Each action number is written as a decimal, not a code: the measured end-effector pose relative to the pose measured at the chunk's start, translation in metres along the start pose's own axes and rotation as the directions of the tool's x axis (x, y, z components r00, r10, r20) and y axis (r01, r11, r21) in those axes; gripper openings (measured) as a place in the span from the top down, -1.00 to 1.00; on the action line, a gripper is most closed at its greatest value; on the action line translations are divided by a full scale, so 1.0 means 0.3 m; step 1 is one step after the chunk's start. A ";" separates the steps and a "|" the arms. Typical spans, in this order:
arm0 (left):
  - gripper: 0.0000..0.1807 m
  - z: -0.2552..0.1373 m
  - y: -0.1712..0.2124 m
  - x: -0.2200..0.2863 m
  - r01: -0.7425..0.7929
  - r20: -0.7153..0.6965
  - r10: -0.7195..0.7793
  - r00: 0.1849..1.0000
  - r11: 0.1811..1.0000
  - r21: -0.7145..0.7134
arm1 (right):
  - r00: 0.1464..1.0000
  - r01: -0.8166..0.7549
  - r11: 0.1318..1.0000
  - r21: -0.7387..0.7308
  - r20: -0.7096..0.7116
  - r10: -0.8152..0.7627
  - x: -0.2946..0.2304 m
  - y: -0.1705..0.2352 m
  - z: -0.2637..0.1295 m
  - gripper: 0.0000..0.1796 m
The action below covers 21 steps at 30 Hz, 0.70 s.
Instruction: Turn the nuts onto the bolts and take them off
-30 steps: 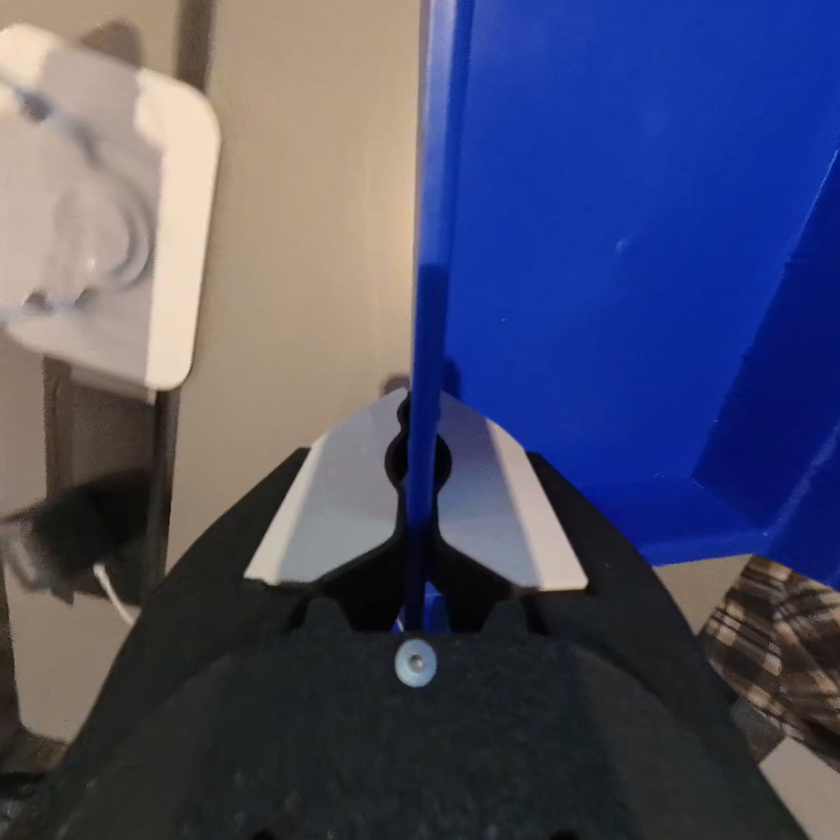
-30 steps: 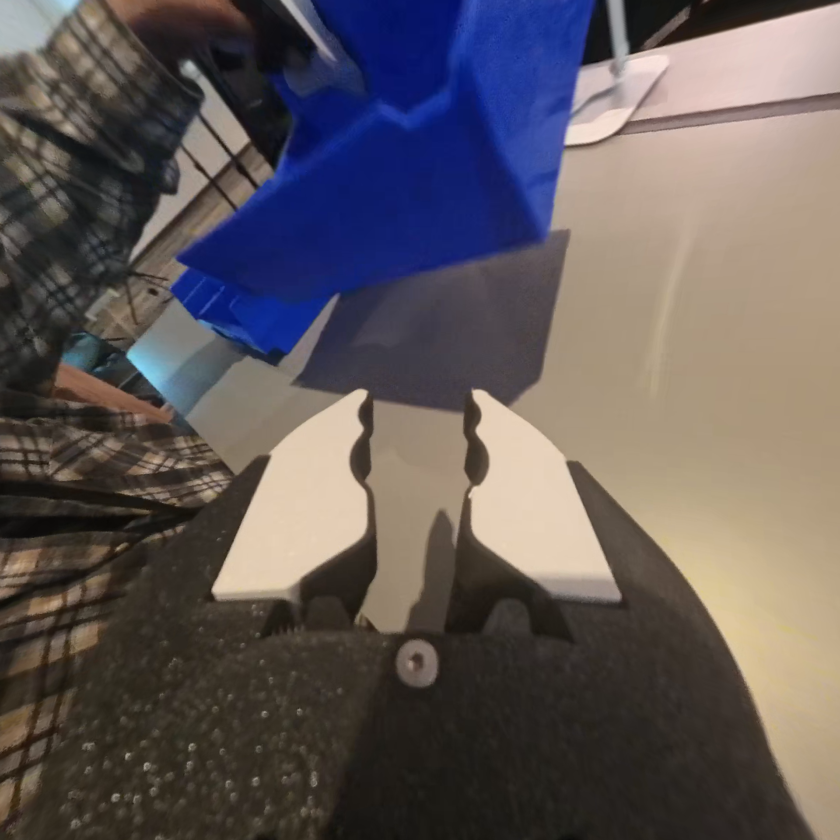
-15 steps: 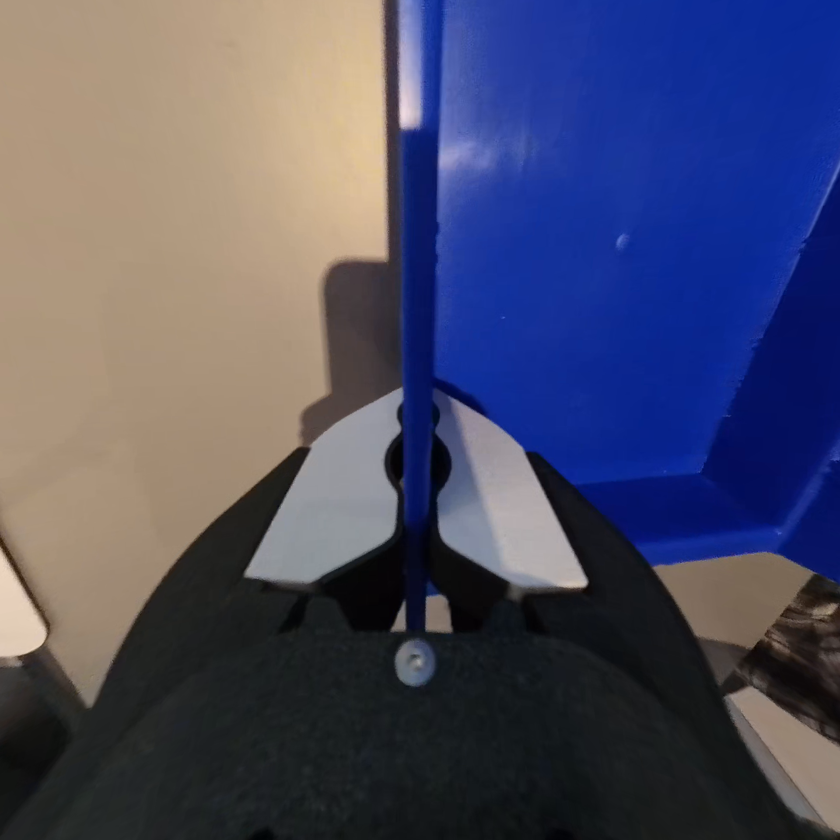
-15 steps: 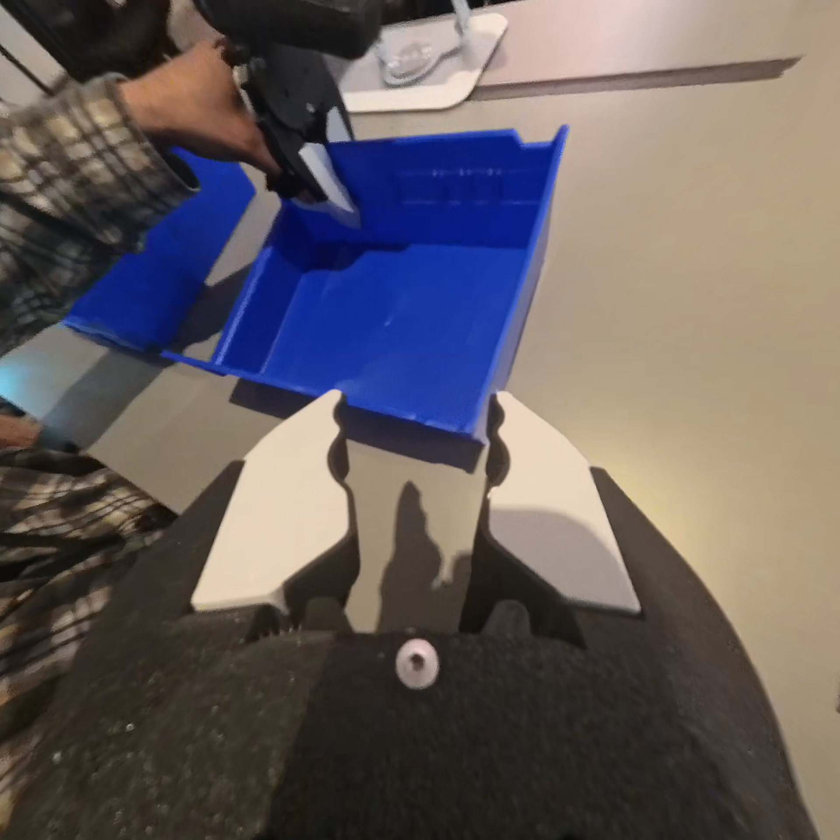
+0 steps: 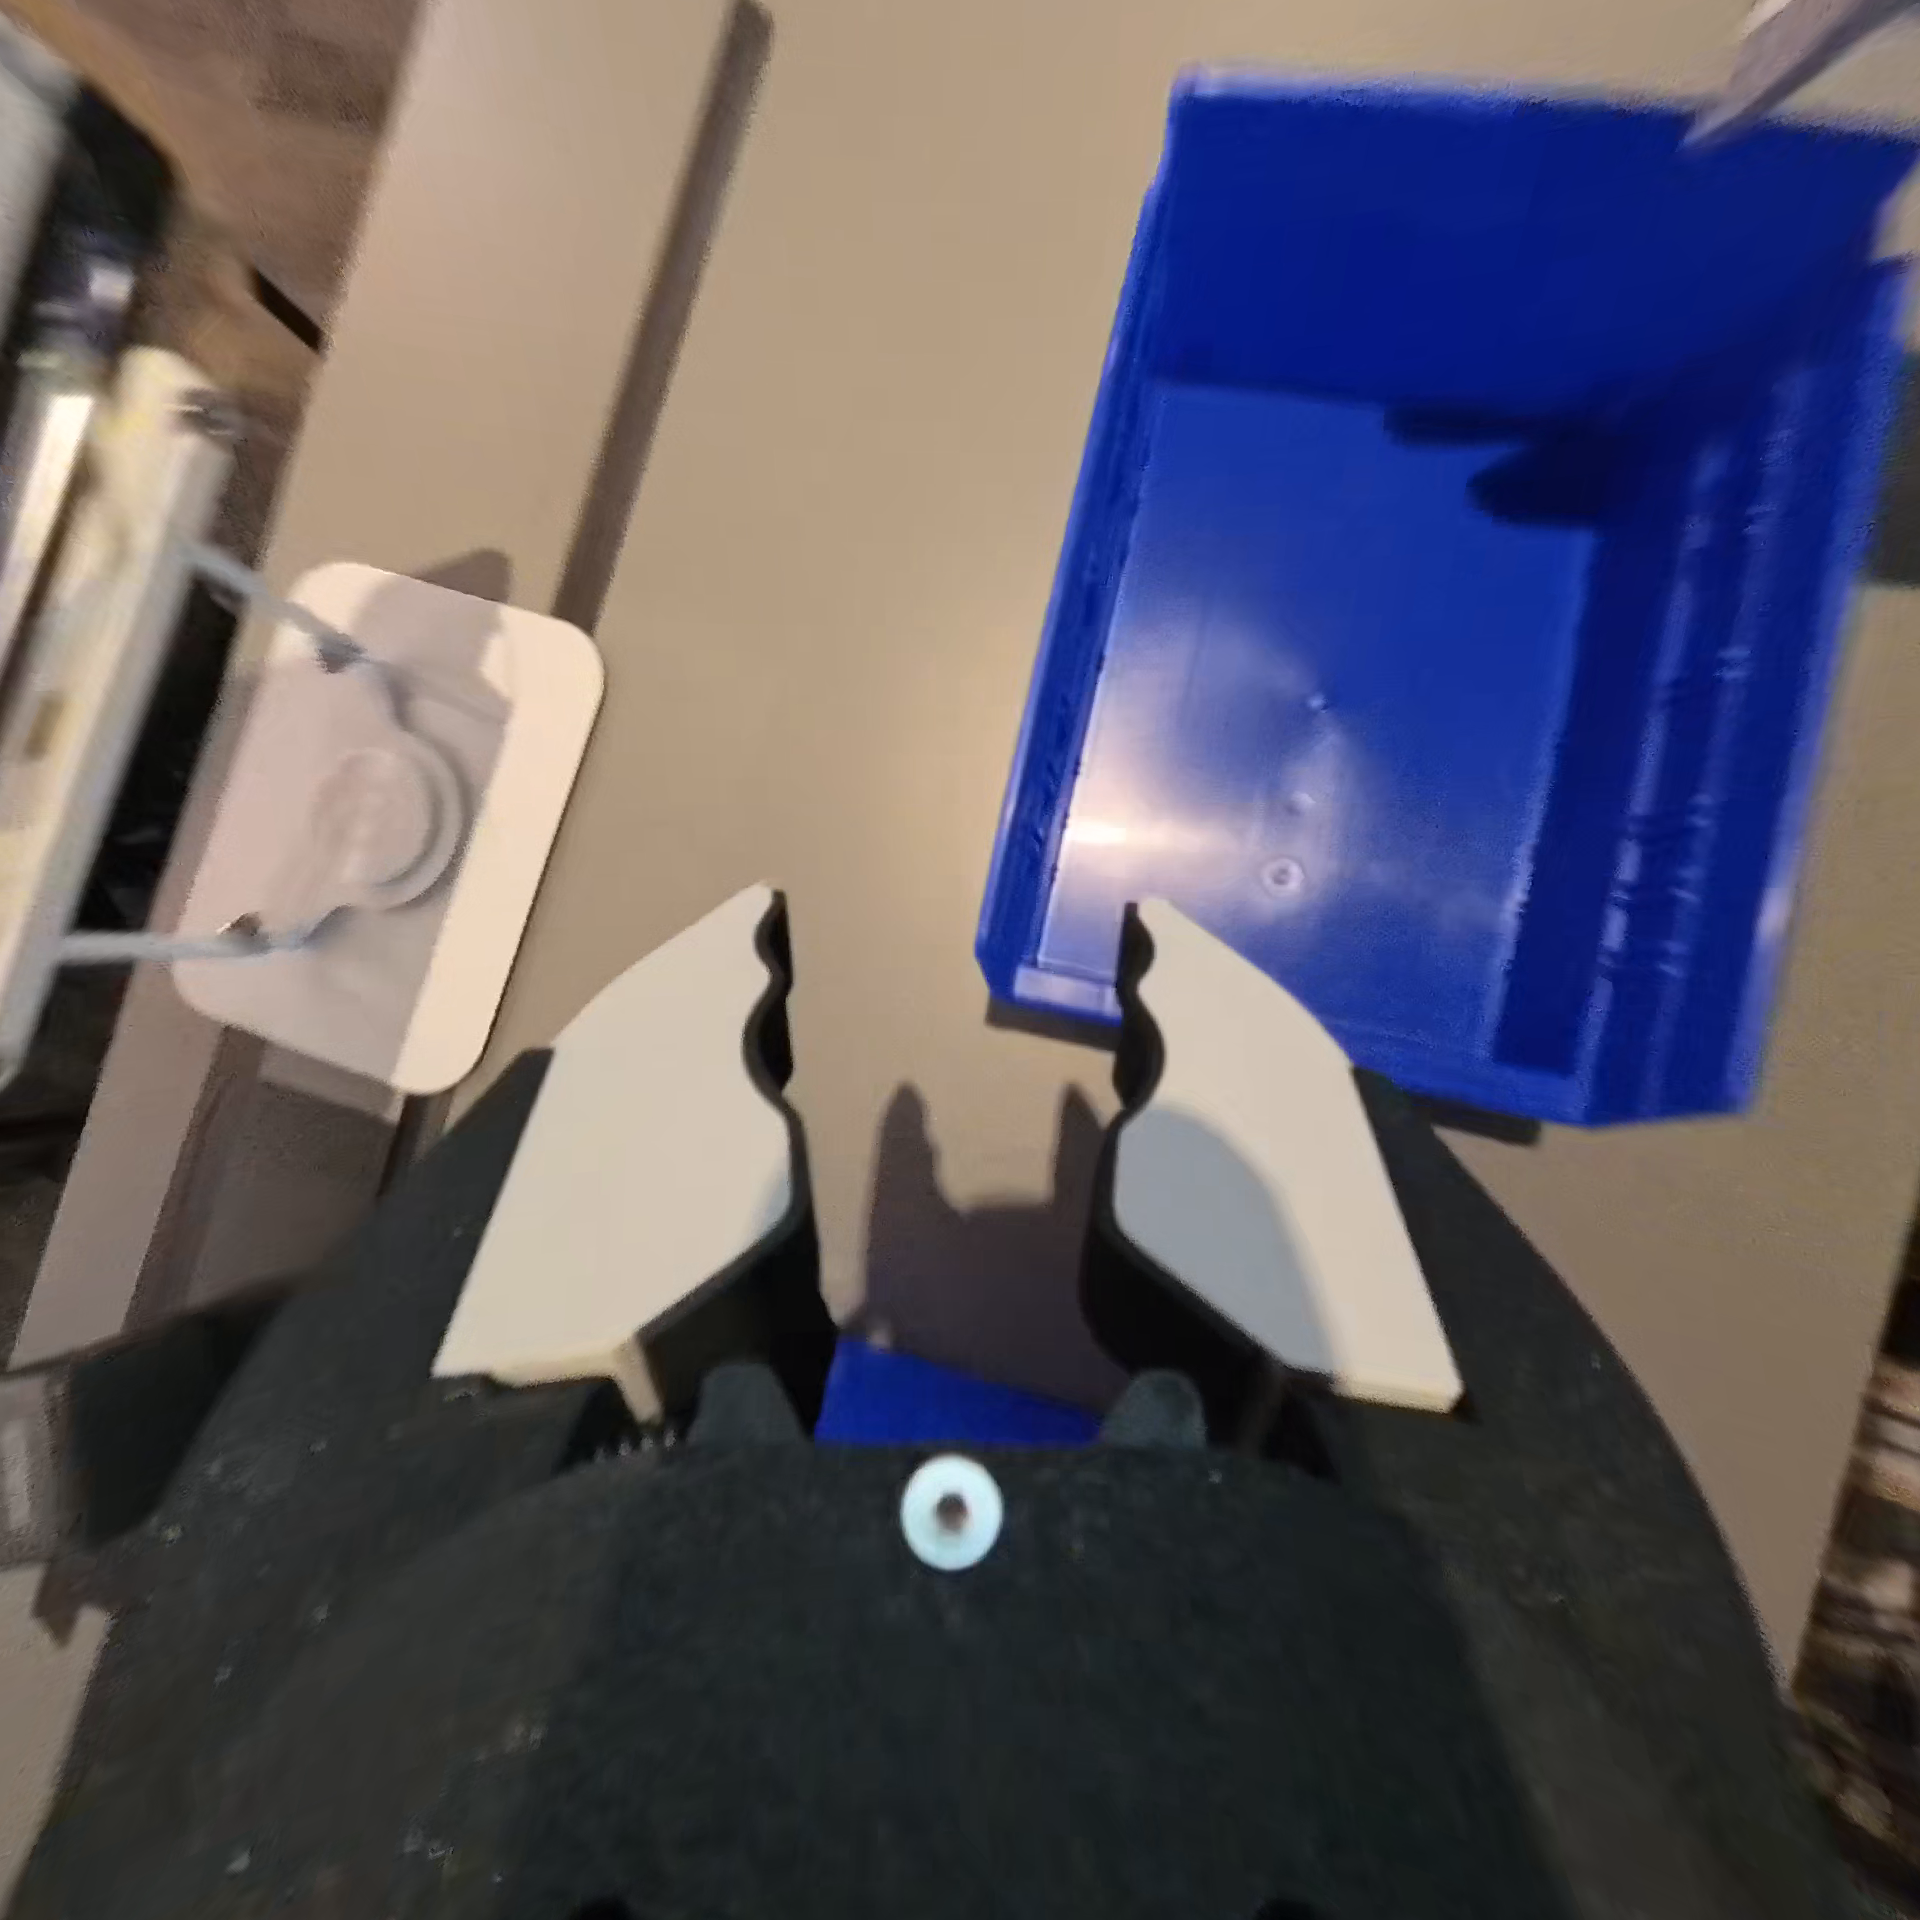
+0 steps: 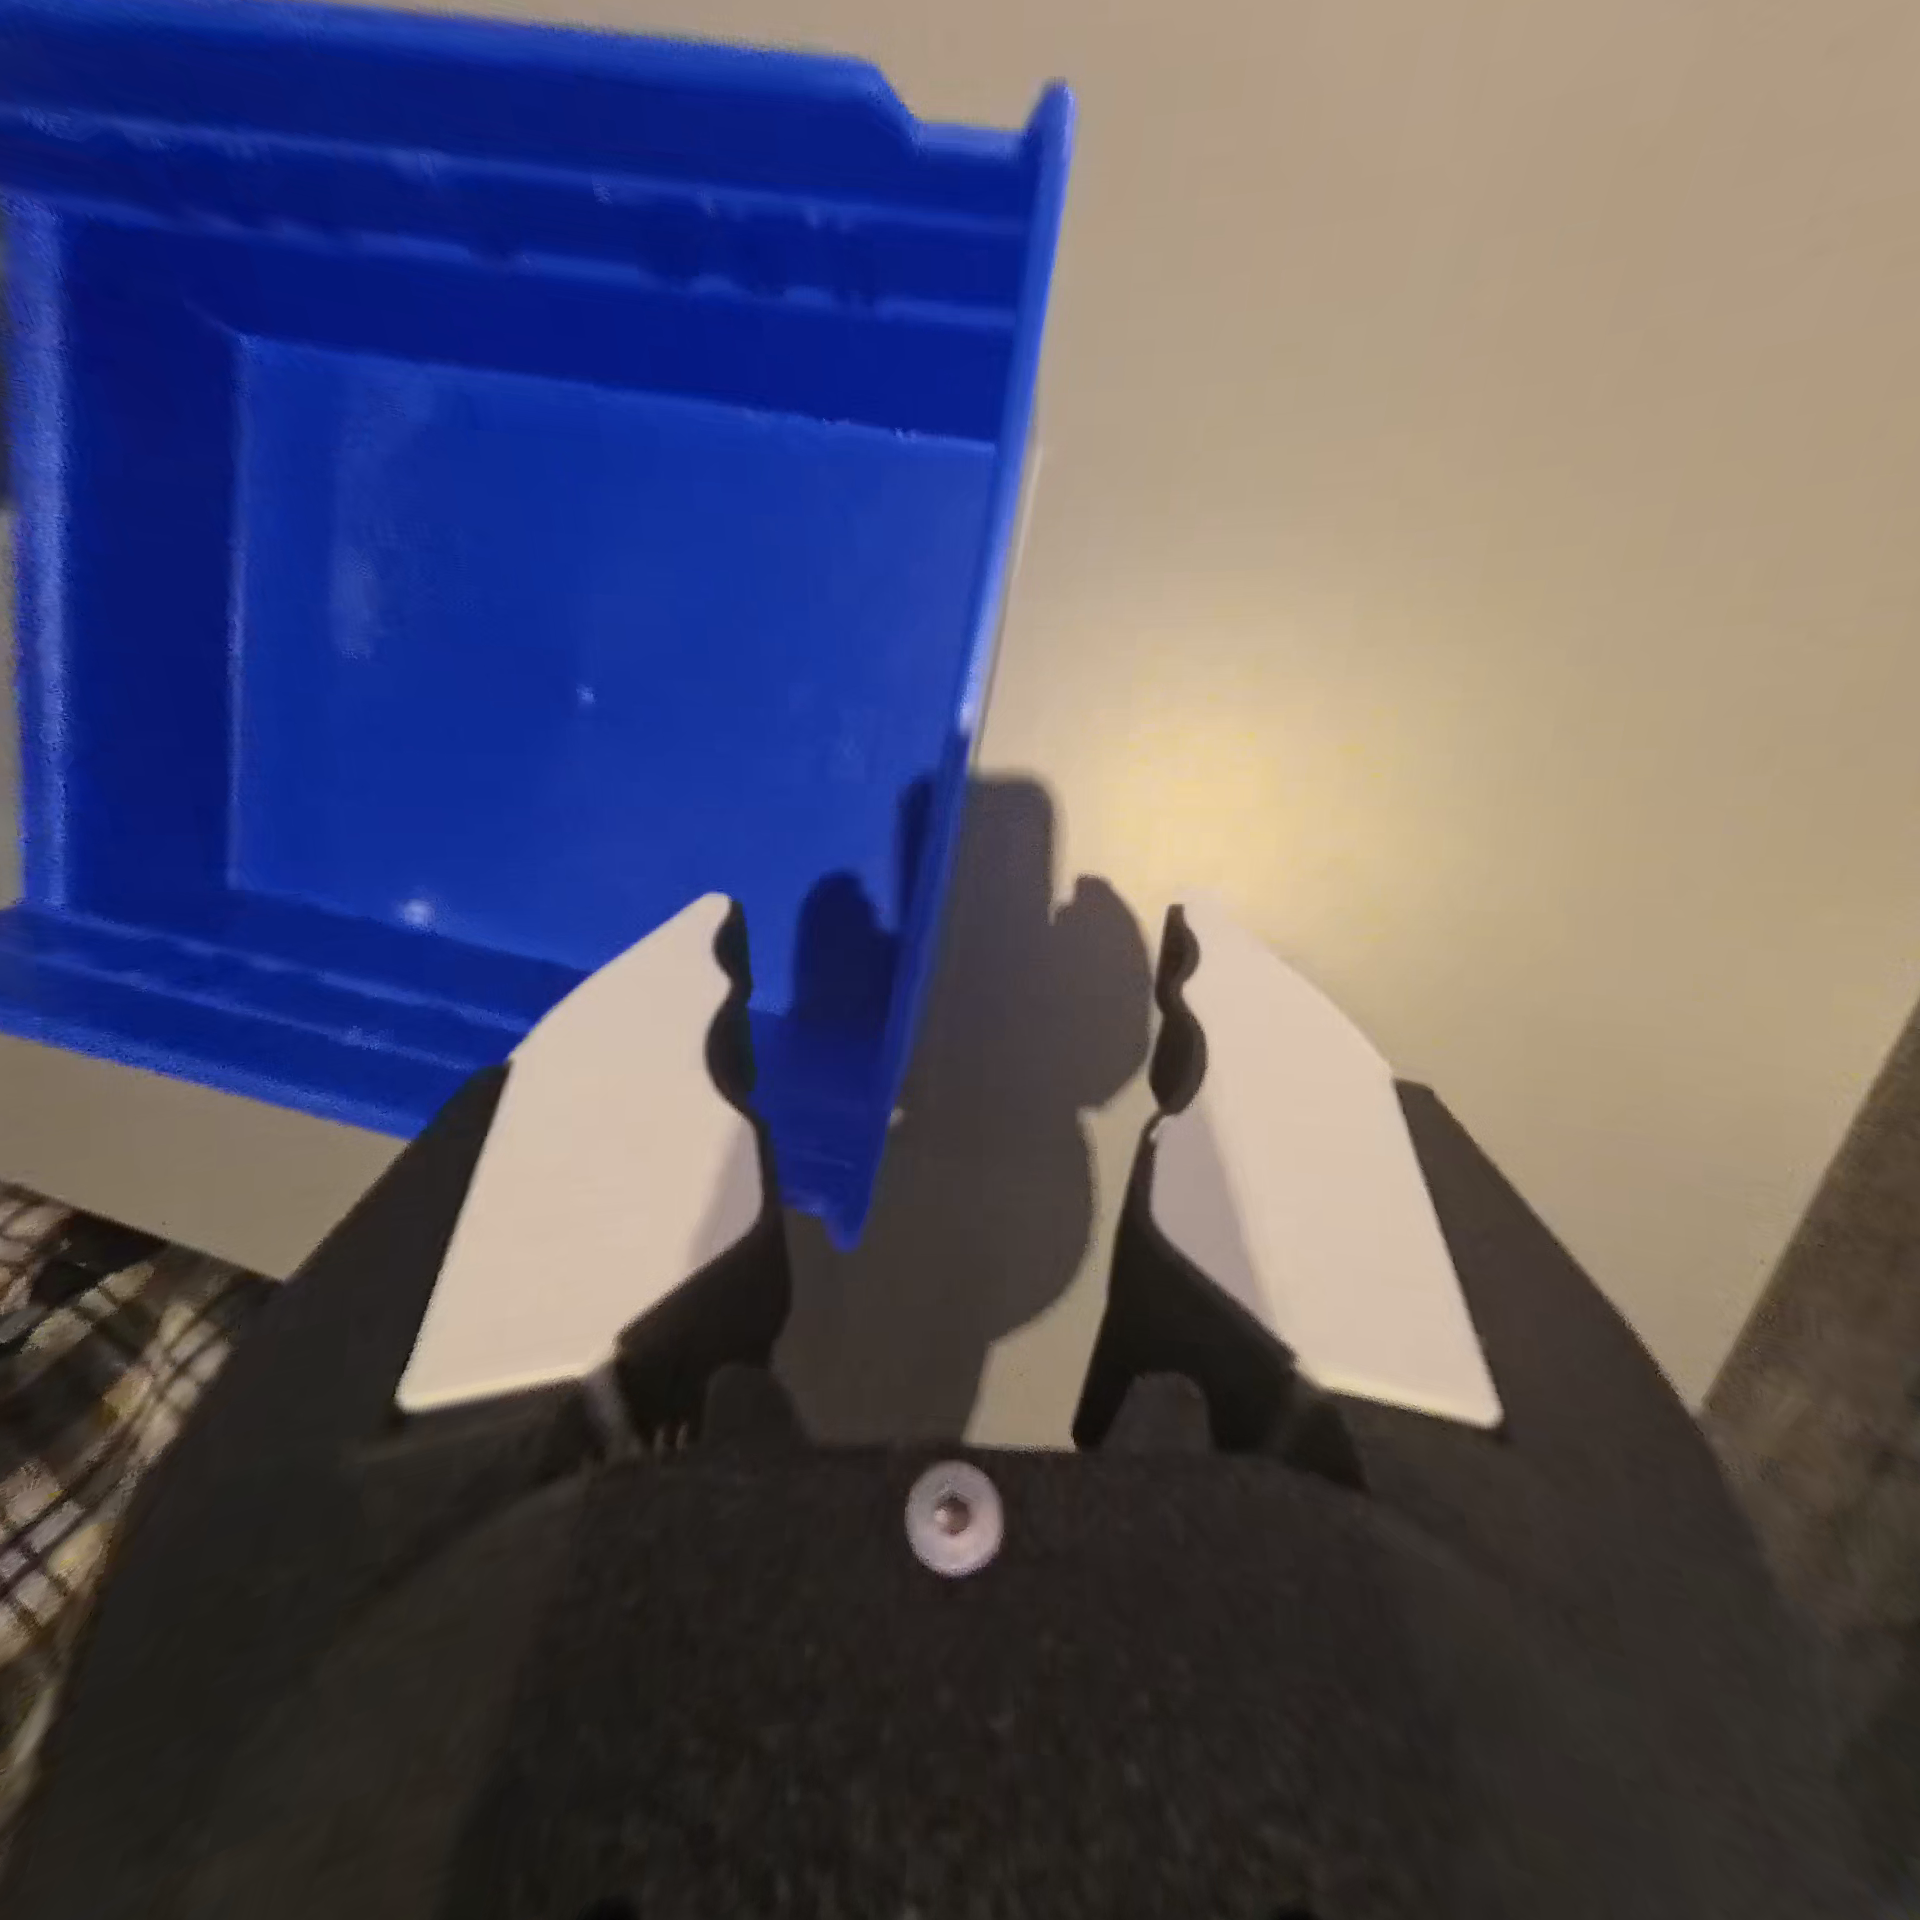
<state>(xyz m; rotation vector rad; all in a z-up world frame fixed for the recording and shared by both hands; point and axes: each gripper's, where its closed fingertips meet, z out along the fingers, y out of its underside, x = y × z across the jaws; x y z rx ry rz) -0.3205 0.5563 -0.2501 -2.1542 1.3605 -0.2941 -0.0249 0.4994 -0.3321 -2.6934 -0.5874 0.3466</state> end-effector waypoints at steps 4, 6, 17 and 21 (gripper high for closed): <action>0.34 -0.335 0.155 0.065 0.055 0.025 -0.061 0.998 0.978 0.201 | 0.999 -0.037 0.992 -0.124 -0.003 0.037 0.005 0.029 0.076 0.21; 0.34 -0.450 0.283 0.126 0.094 0.013 -0.102 0.995 0.958 0.271 | 0.998 -0.063 0.982 -0.176 -0.003 0.064 0.002 0.044 0.107 0.28; 0.49 -0.599 0.816 0.404 0.392 -0.228 -0.320 0.920 0.760 0.518 | 0.992 -0.127 0.943 -0.309 -0.041 0.120 0.072 0.033 0.149 0.97; 0.50 -0.573 0.899 0.412 0.493 -0.307 -0.387 0.870 0.708 0.505 | 0.996 -0.085 0.931 -0.354 -0.046 0.073 0.180 0.038 0.128 0.97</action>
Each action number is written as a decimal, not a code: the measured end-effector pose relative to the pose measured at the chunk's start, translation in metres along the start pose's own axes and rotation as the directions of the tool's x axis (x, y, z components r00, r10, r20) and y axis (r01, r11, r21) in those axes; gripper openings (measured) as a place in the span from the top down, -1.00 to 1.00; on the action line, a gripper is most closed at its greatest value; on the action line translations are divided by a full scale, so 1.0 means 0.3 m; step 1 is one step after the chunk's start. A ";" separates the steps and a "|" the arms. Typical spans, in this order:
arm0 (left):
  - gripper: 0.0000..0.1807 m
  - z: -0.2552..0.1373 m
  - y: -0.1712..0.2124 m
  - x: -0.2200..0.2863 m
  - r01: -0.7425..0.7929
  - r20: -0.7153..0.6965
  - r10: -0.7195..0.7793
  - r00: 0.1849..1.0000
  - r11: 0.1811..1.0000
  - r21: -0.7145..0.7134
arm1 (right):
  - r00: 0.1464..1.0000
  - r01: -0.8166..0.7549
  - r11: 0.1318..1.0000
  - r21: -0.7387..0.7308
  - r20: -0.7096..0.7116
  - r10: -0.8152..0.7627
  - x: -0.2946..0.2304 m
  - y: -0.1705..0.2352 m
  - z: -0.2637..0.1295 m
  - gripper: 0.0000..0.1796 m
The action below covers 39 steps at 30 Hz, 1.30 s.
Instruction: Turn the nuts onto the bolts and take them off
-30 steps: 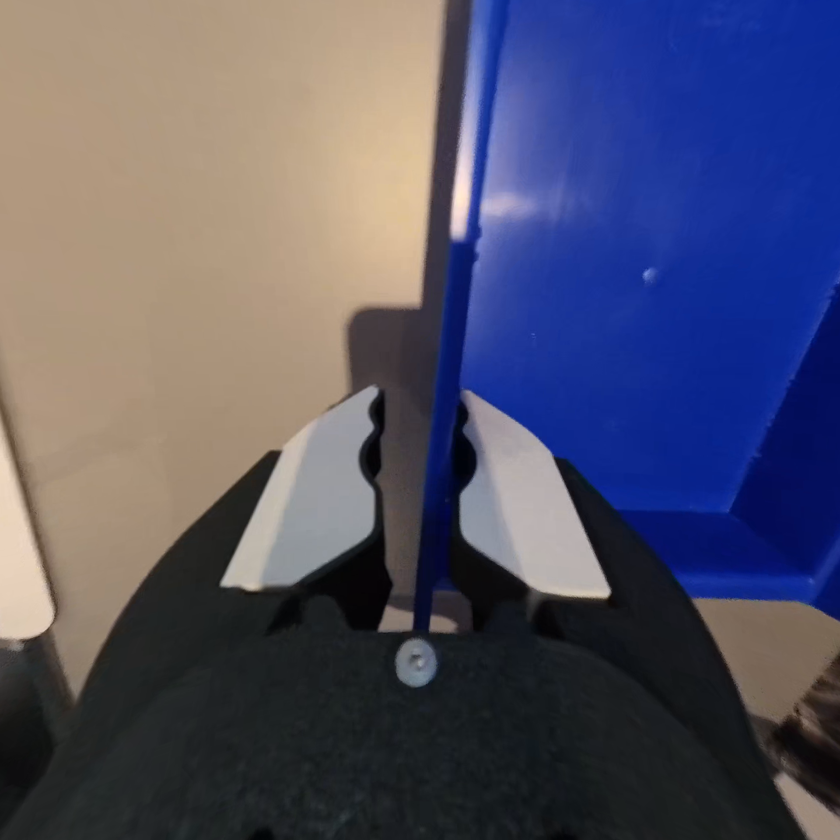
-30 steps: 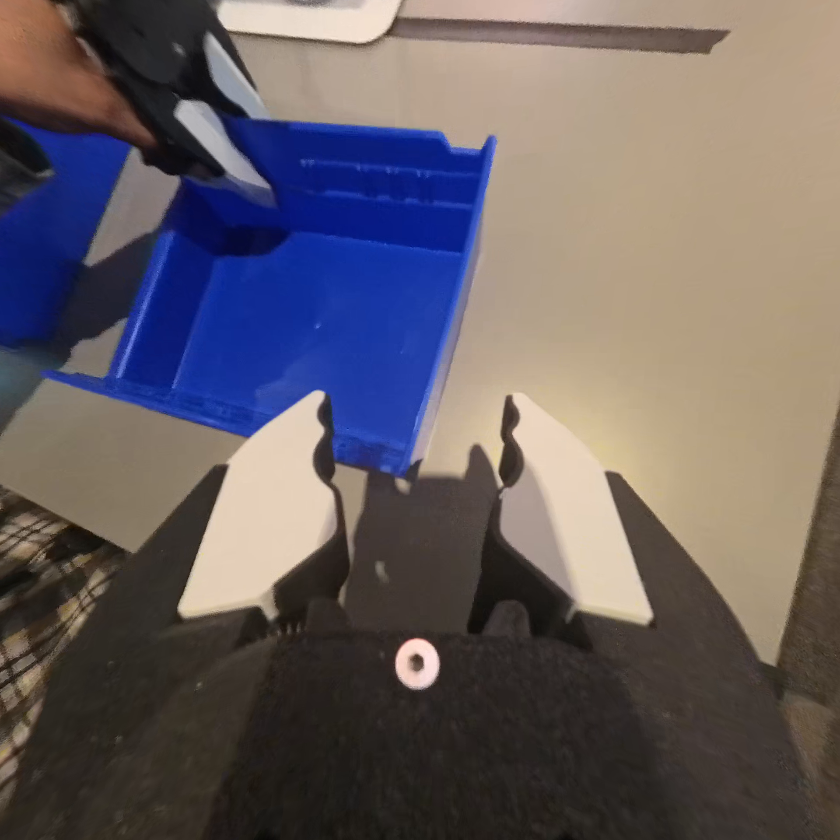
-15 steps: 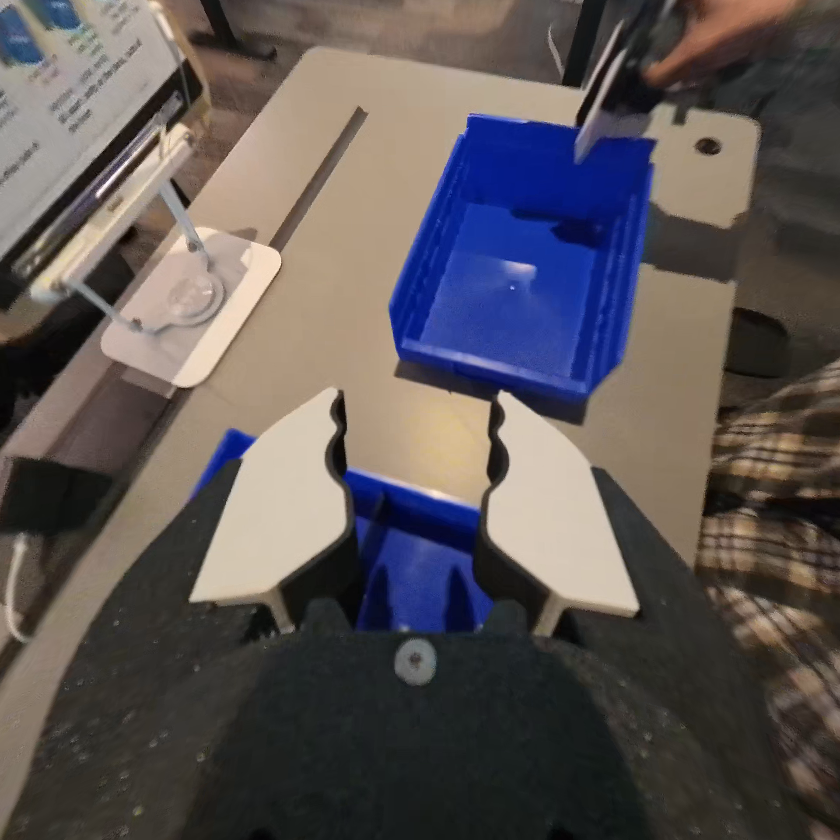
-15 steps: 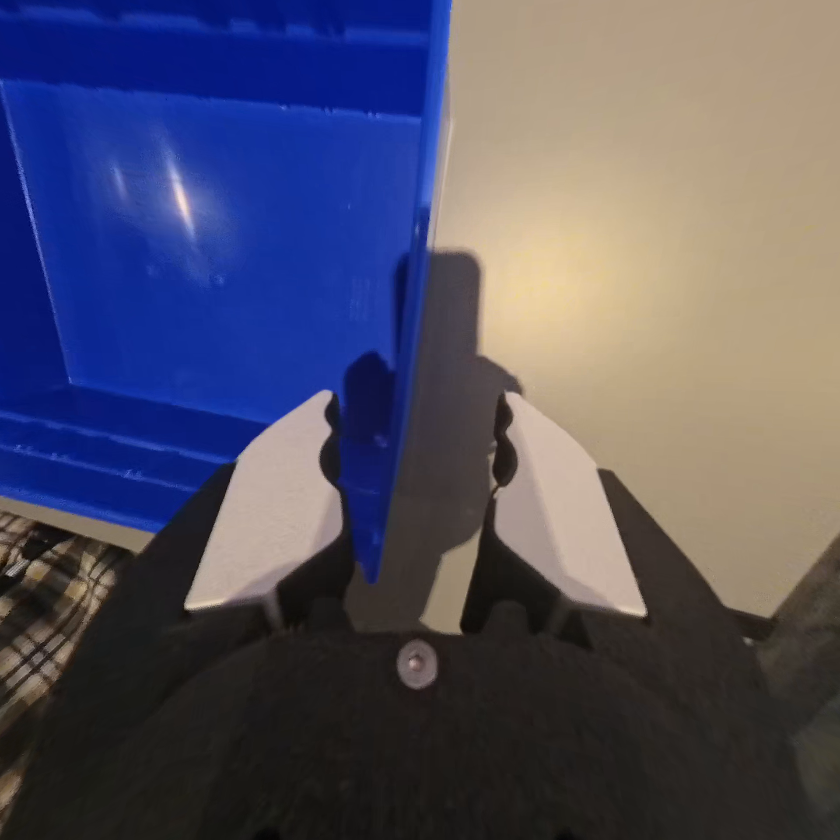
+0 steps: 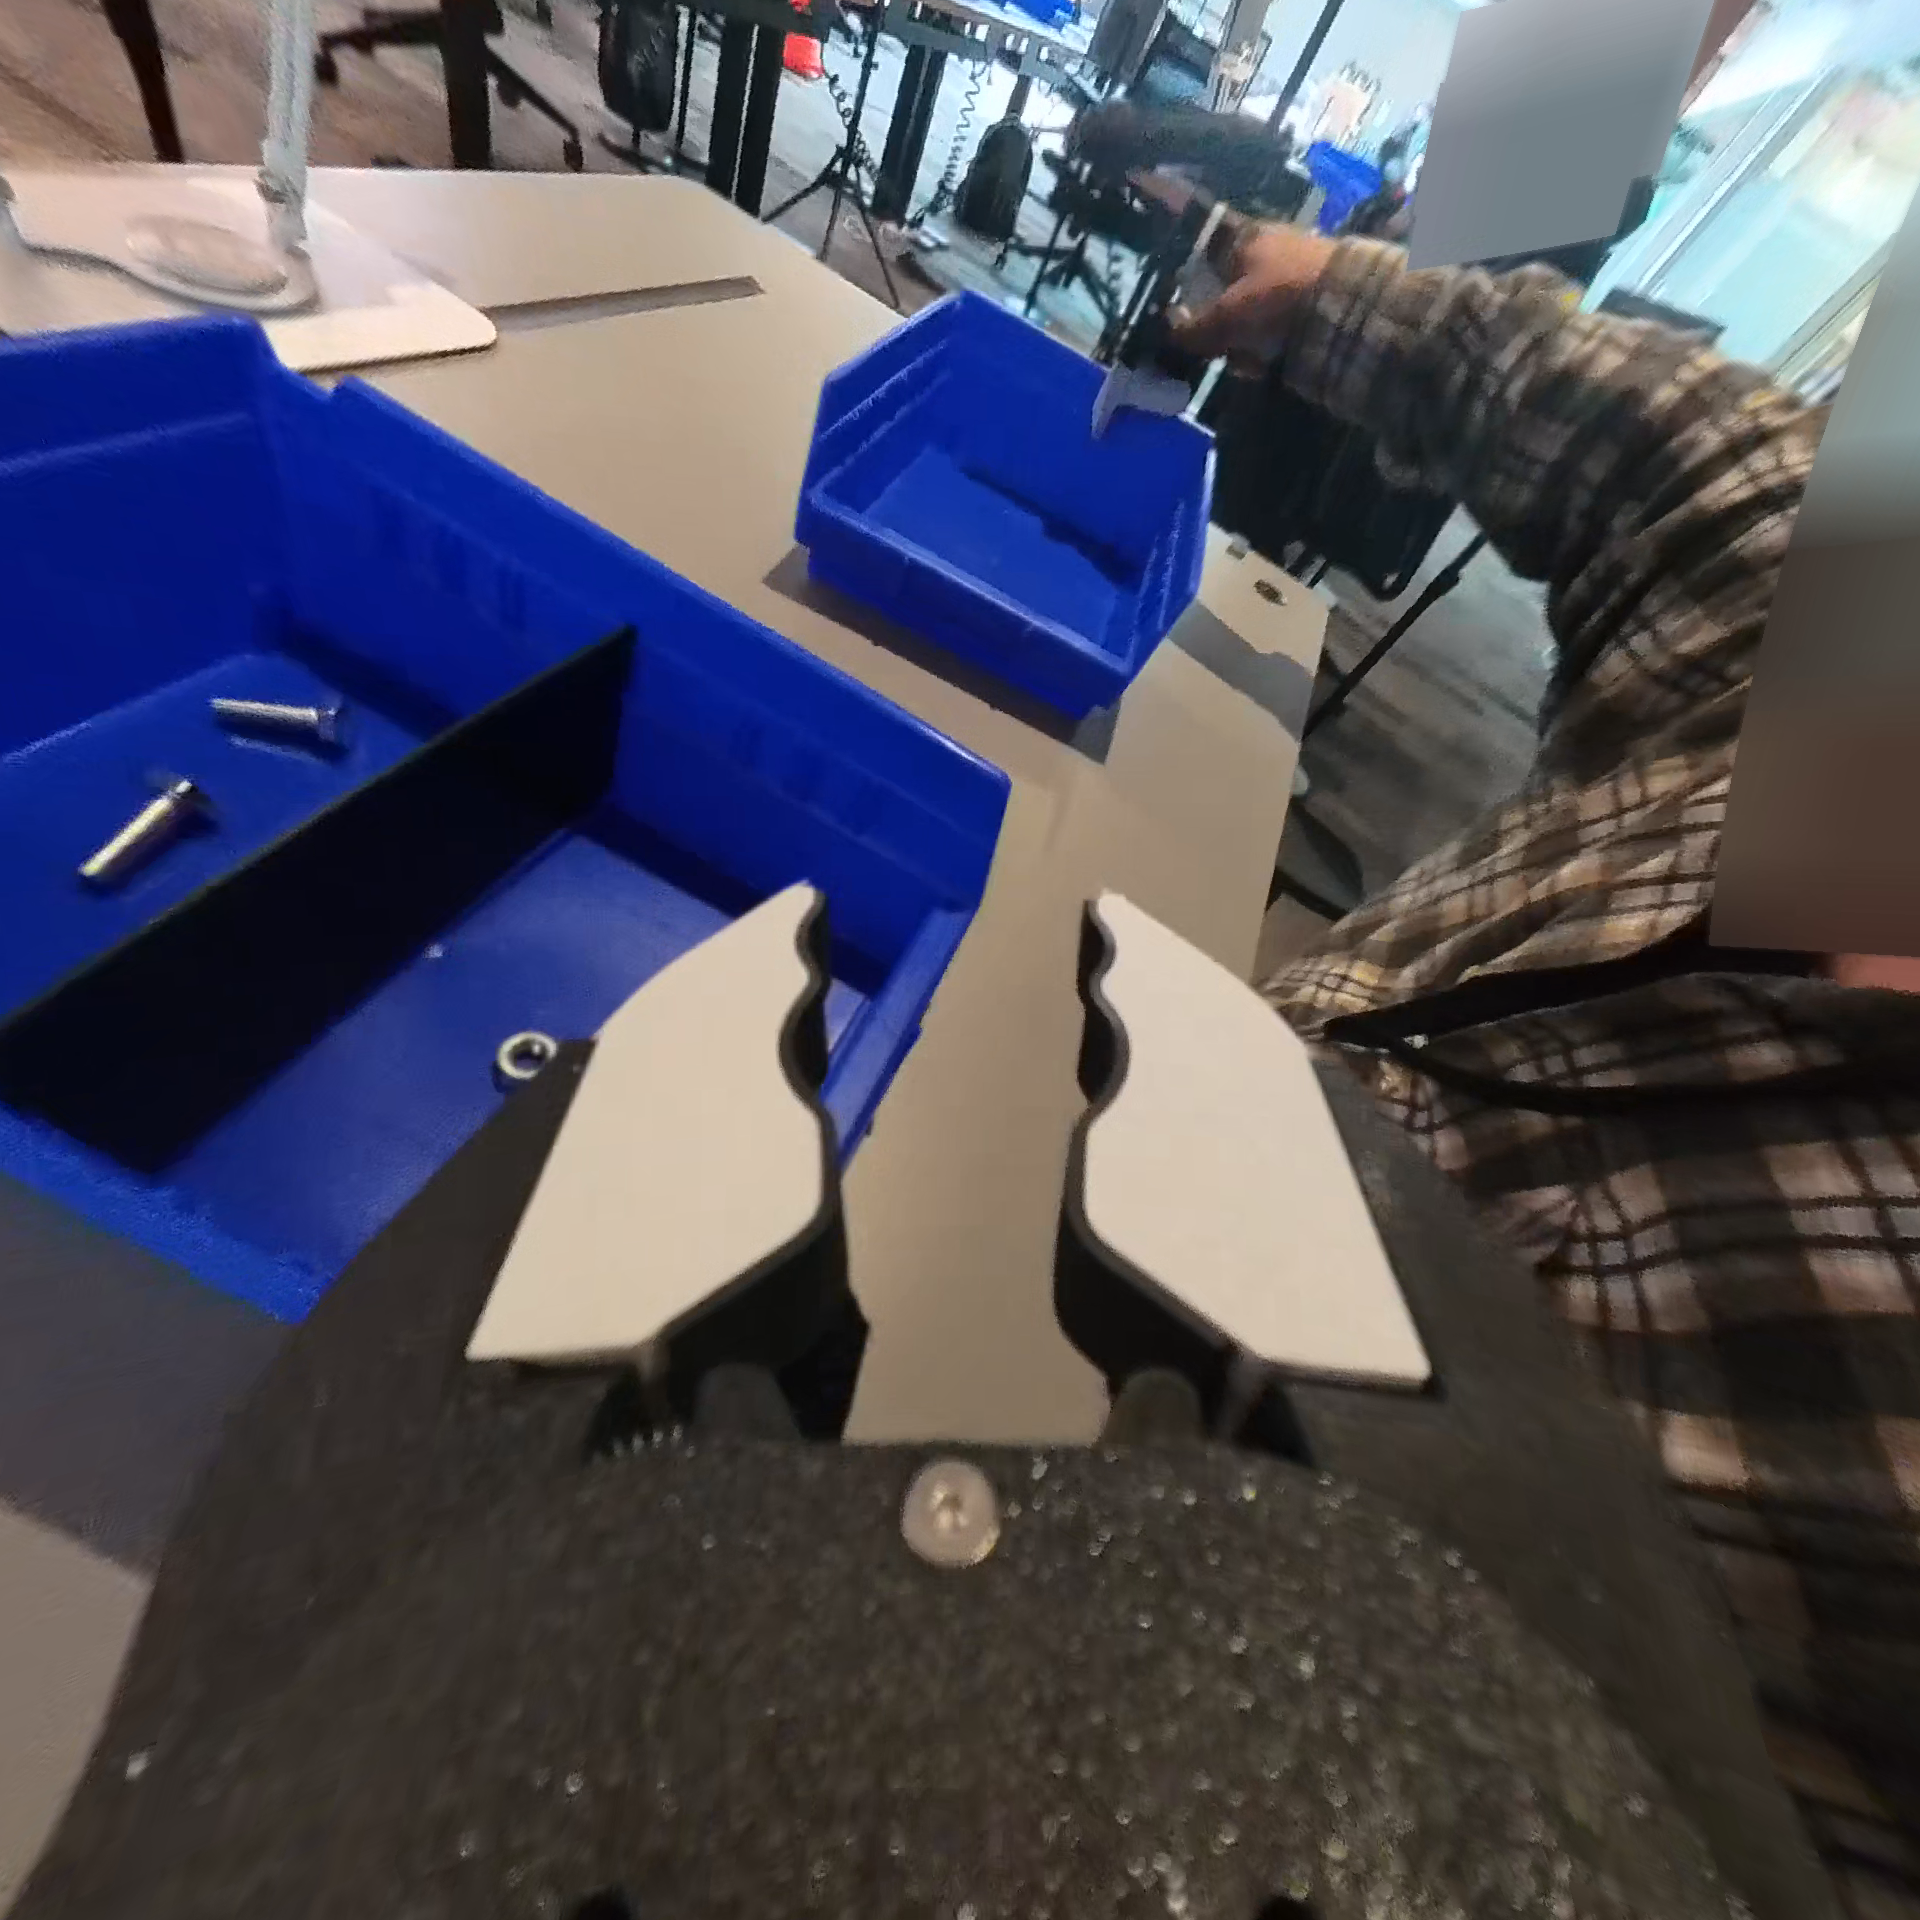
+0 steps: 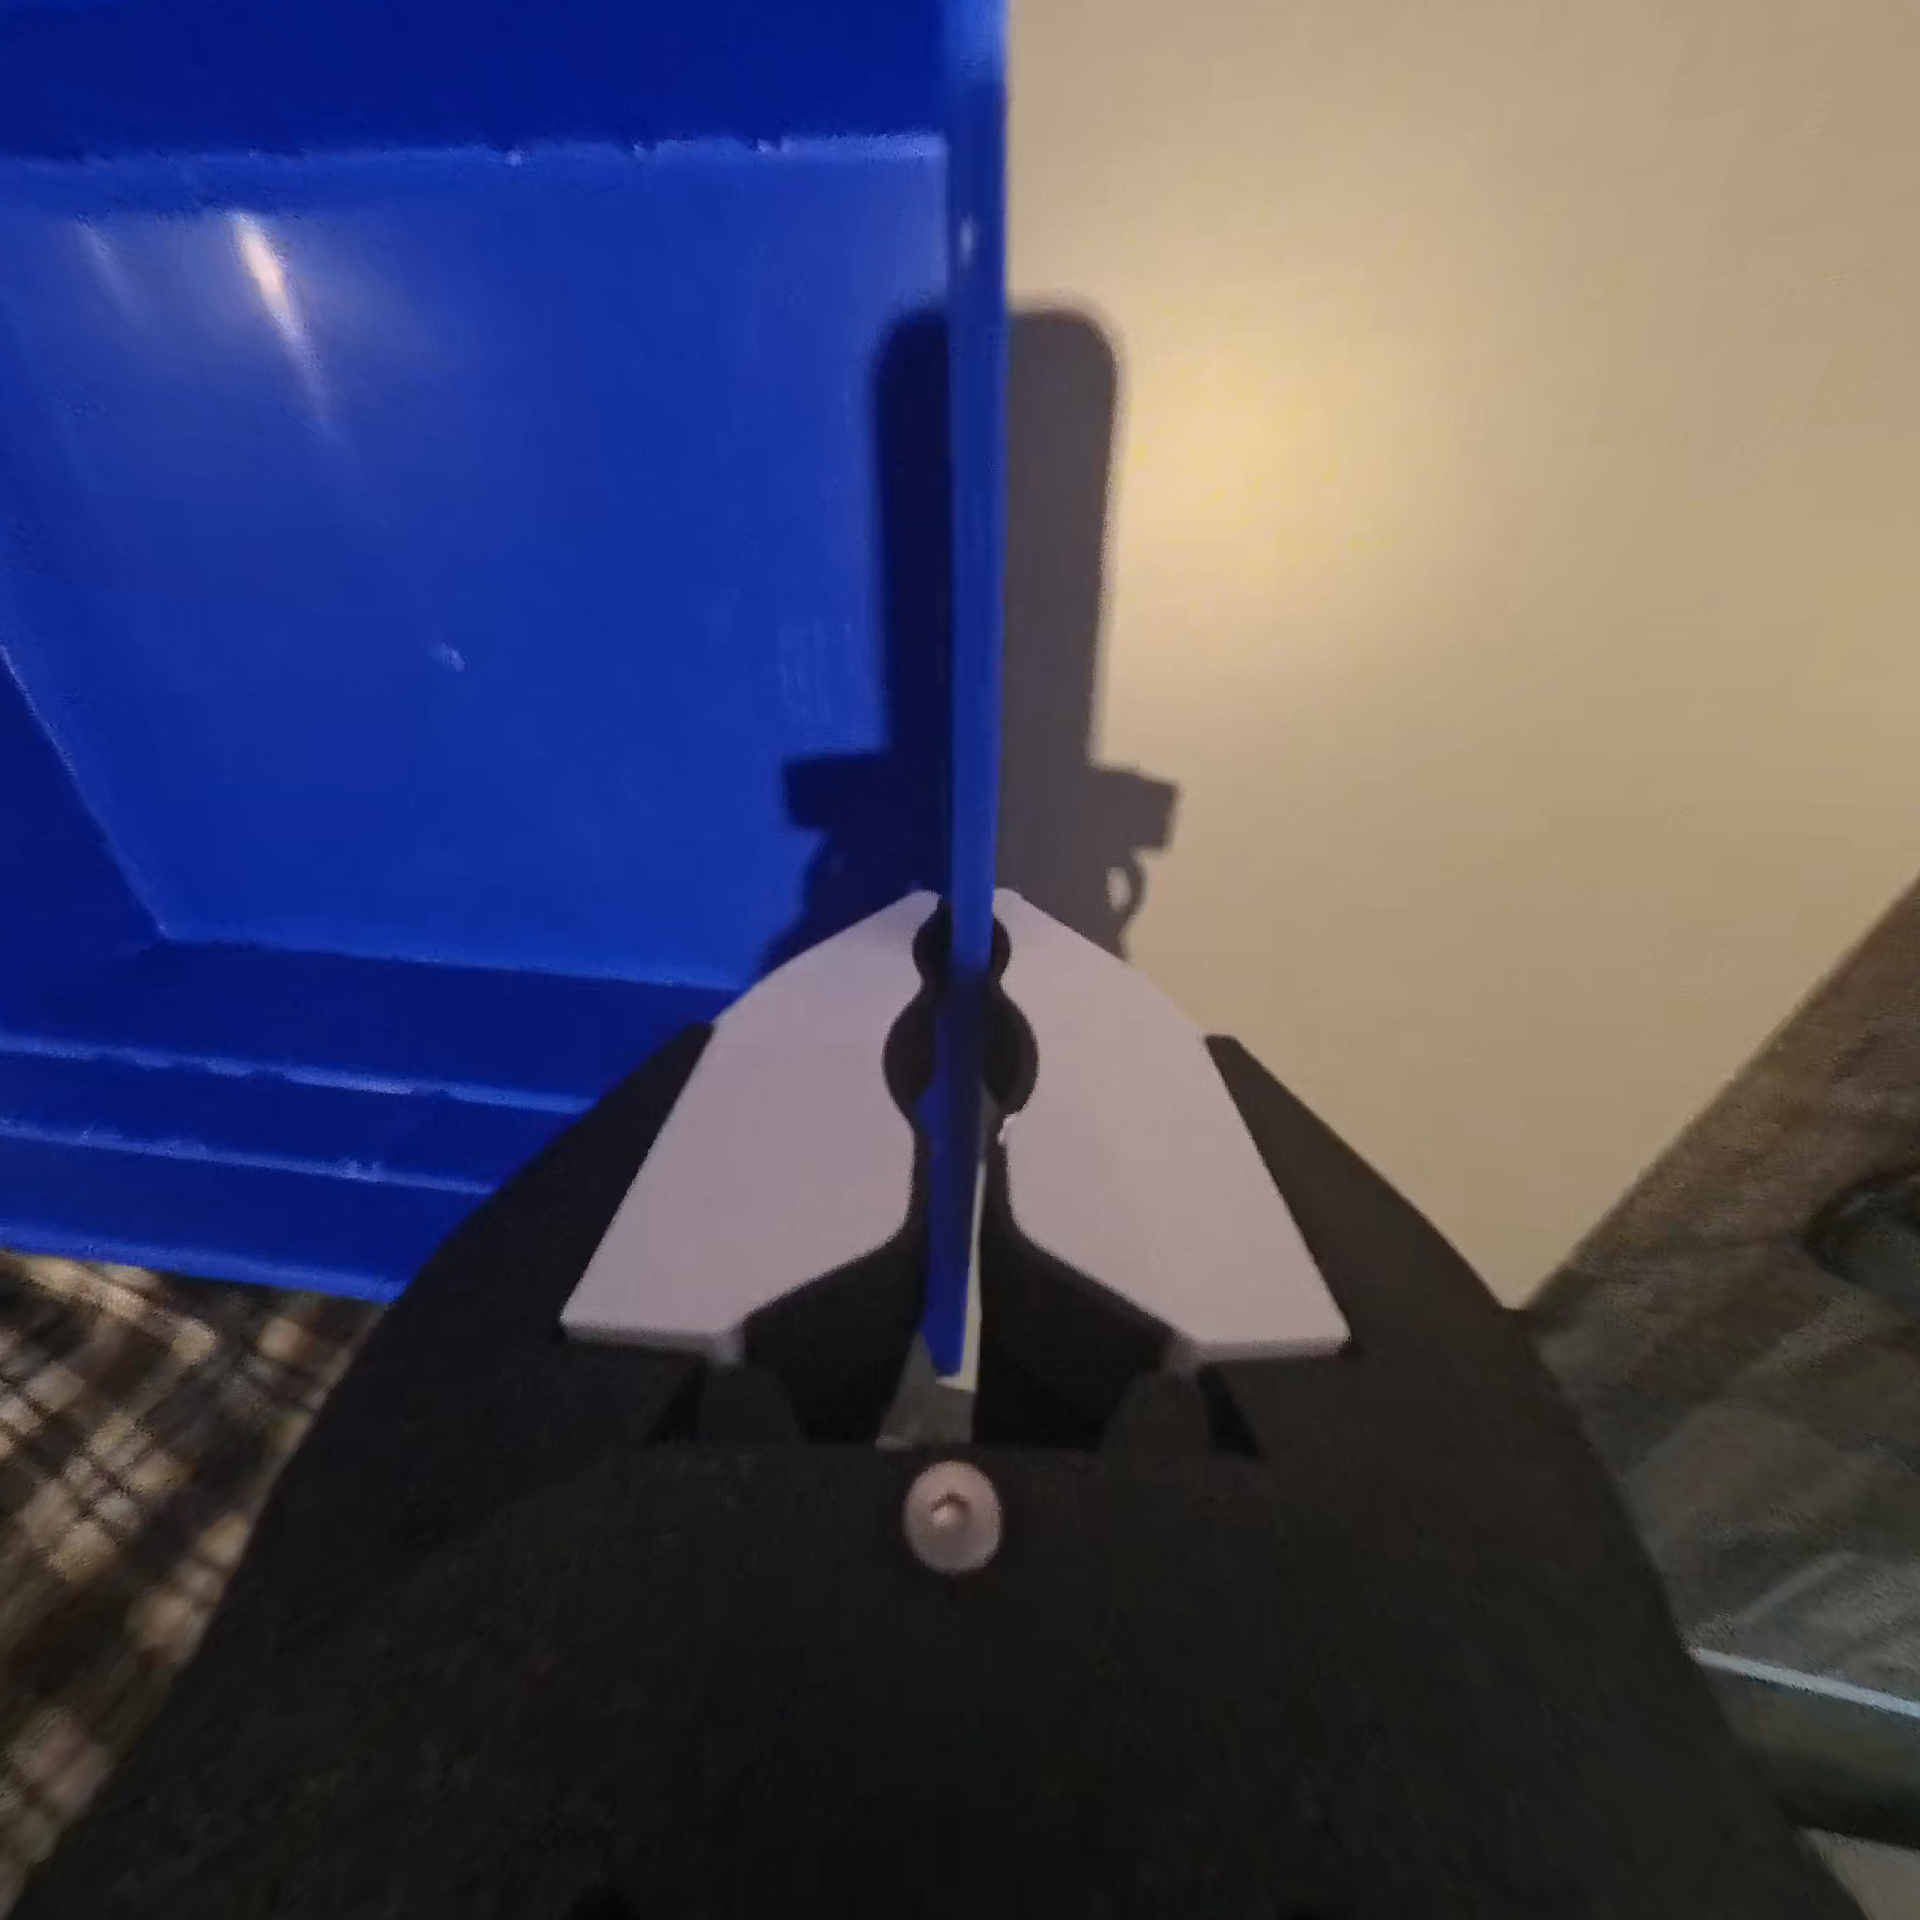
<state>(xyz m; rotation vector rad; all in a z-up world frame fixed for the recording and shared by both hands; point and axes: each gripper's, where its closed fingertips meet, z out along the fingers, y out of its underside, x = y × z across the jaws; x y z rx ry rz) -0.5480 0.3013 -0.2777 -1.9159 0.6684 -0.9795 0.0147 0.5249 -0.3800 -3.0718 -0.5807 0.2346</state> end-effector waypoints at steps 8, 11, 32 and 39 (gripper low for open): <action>0.52 0.016 -0.065 0.004 -0.008 -0.004 0.008 1.000 0.998 0.066 | 0.956 0.289 0.957 -0.012 -0.038 -0.290 0.236 -0.111 -0.029 0.96; 0.52 0.052 -0.076 0.011 -0.019 0.009 0.019 1.000 1.000 0.018 | 0.903 0.424 0.905 -0.029 -0.060 -0.425 0.285 -0.202 -0.033 0.94; 0.51 0.051 -0.092 0.120 -0.028 -0.043 0.032 0.999 0.996 0.086 | 0.975 0.038 0.944 0.327 -0.220 0.037 0.062 -0.260 -0.332 0.01; 0.53 -0.023 -0.045 0.153 -0.033 -0.092 0.047 0.995 0.987 0.154 | 0.968 -0.251 0.901 0.354 0.118 0.224 -0.107 0.087 -0.163 0.11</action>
